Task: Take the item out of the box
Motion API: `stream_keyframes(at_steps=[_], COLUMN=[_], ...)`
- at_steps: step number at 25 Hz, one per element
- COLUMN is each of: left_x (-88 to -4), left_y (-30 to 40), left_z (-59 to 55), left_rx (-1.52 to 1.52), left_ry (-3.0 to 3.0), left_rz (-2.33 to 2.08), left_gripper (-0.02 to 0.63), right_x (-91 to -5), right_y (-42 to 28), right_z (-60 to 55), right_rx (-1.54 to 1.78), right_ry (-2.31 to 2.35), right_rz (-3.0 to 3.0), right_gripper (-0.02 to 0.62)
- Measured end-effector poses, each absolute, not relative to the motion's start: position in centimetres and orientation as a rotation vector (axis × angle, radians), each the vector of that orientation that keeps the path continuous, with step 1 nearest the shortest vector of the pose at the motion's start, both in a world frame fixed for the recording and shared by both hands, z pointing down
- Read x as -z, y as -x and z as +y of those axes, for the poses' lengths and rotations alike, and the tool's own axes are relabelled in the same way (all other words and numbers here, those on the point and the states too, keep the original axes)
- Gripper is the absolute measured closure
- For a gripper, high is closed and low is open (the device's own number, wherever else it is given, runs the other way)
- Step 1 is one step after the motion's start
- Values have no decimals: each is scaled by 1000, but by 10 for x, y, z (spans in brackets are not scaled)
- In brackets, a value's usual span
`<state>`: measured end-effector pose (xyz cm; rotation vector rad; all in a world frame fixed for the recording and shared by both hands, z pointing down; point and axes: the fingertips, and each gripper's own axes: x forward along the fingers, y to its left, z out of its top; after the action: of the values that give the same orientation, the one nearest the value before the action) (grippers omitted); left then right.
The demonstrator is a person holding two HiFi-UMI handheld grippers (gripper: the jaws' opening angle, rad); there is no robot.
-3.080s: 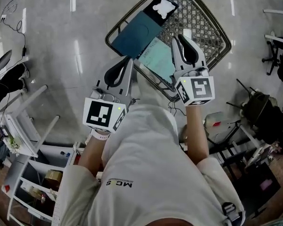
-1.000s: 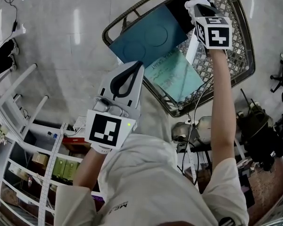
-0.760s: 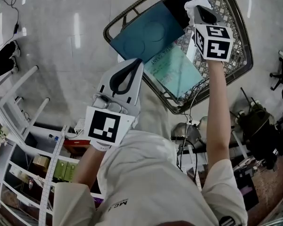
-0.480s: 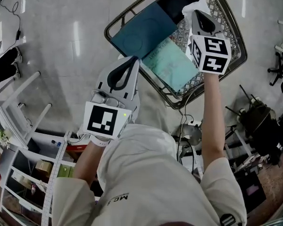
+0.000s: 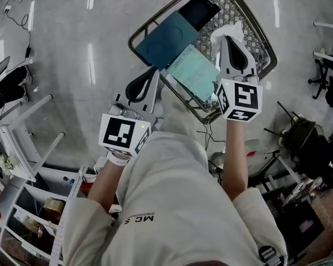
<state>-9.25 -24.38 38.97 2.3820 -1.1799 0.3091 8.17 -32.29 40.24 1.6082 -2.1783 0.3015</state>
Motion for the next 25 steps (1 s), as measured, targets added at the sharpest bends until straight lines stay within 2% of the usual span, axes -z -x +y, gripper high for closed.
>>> stream_keyframes(at_steps=[13, 25], left_x=[-330, -305], left_y=[108, 92], left_z=[-227, -216], left_rx=[-216, -179], left_ry=[-2487, -2539], left_rz=[-1225, -1219], left_gripper=[581, 581], right_x=[-312, -296], right_y=[-62, -65], right_z=[-233, -205], right_rx=[-162, -143], right_ry=[-1726, -1810], right_rz=[-2291, -2335], right_gripper=[577, 577])
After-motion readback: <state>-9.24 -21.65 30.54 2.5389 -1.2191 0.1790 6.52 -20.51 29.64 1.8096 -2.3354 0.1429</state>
